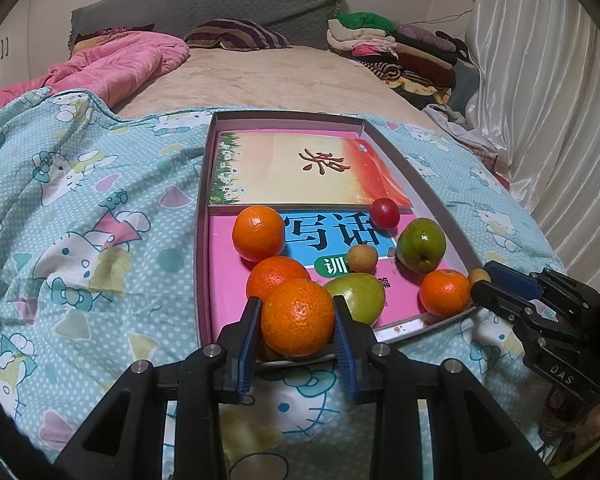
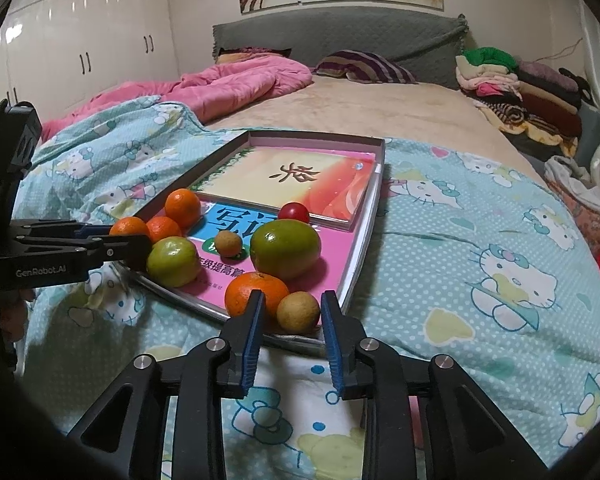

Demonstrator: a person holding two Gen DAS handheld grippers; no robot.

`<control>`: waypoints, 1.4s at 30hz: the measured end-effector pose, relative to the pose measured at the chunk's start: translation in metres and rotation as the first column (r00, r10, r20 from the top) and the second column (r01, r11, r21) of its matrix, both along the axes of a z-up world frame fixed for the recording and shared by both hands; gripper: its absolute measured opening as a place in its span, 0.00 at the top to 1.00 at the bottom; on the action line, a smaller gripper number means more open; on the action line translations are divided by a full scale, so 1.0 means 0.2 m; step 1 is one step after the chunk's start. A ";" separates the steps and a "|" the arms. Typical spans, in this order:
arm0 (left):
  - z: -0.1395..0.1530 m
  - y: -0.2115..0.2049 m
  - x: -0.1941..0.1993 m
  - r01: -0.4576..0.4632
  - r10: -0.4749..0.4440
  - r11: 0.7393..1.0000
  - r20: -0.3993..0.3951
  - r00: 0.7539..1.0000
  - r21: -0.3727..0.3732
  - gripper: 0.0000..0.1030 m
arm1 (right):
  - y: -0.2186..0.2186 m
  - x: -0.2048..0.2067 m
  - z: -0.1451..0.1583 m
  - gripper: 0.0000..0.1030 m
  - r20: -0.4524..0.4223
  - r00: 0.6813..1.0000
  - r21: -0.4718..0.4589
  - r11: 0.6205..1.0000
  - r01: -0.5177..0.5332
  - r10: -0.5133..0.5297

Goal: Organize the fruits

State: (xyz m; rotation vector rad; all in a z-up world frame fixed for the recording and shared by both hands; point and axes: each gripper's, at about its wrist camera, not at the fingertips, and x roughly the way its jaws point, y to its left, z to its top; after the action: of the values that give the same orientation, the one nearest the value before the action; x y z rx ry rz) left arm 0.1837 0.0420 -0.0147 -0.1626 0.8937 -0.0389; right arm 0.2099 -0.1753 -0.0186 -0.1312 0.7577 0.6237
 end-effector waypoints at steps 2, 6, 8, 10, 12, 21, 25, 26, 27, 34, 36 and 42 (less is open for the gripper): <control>0.00 0.01 0.00 -0.001 0.001 1.000 0.000 1.000 -0.006 0.66 | 0.00 -0.01 0.00 0.65 0.003 1.000 0.002 1.000 -0.005 0.005; 0.01 0.01 -0.01 0.000 0.000 1.000 0.005 1.000 -0.003 0.66 | 0.00 -0.02 0.00 0.65 0.006 1.000 0.002 1.000 -0.008 0.008; 0.01 0.01 -0.01 0.000 0.000 1.000 0.006 1.000 -0.003 0.65 | 0.00 -0.02 0.01 0.62 0.006 1.000 0.007 1.000 -0.008 0.008; 0.01 0.02 -0.02 0.002 -0.002 1.000 0.008 1.000 -0.001 0.63 | -0.01 -0.03 0.01 0.57 0.010 1.000 0.012 1.000 -0.005 0.005; 0.01 0.01 -0.02 0.002 -0.002 1.000 0.007 1.000 0.000 0.61 | -0.02 -0.03 0.01 0.56 0.016 1.000 0.015 1.000 -0.001 0.001; 0.02 0.01 -0.03 -0.003 0.003 1.000 0.024 1.000 0.002 0.53 | -0.03 -0.05 0.03 0.45 0.034 0.999 0.027 1.000 0.009 -0.009; 0.05 0.01 -0.05 -0.005 0.005 1.000 0.039 0.999 0.000 0.48 | -0.04 -0.05 0.04 0.44 0.045 0.999 0.037 0.999 0.012 -0.014; 0.05 0.01 -0.05 -0.006 0.006 1.000 0.042 0.999 0.002 0.47 | -0.04 -0.05 0.05 0.44 0.047 0.999 0.040 0.999 0.012 -0.014; 0.06 0.01 -0.05 -0.006 0.006 1.000 0.043 0.999 0.005 0.45 | -0.05 -0.06 0.05 0.44 0.052 0.999 0.044 0.999 0.012 -0.015; 0.12 0.00 -0.12 -0.020 0.017 0.999 0.083 0.996 0.030 0.32 | -0.07 -0.10 0.10 0.32 0.088 0.995 0.072 0.997 0.035 -0.041; 0.14 0.00 -0.14 -0.028 0.025 0.999 0.093 0.995 0.030 0.29 | -0.07 -0.12 0.12 0.30 0.096 0.994 0.089 0.995 0.037 -0.045; 0.19 0.00 -0.22 -0.055 0.049 0.998 0.131 0.990 0.042 0.11 | -0.09 -0.21 0.19 0.24 0.164 0.984 0.107 0.993 0.057 -0.074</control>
State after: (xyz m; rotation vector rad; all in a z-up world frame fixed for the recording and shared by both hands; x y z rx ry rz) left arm 0.1389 0.0420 0.0232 -0.1390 0.7598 0.0191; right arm 0.1670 -0.1927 0.0186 -0.0637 0.5636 0.5799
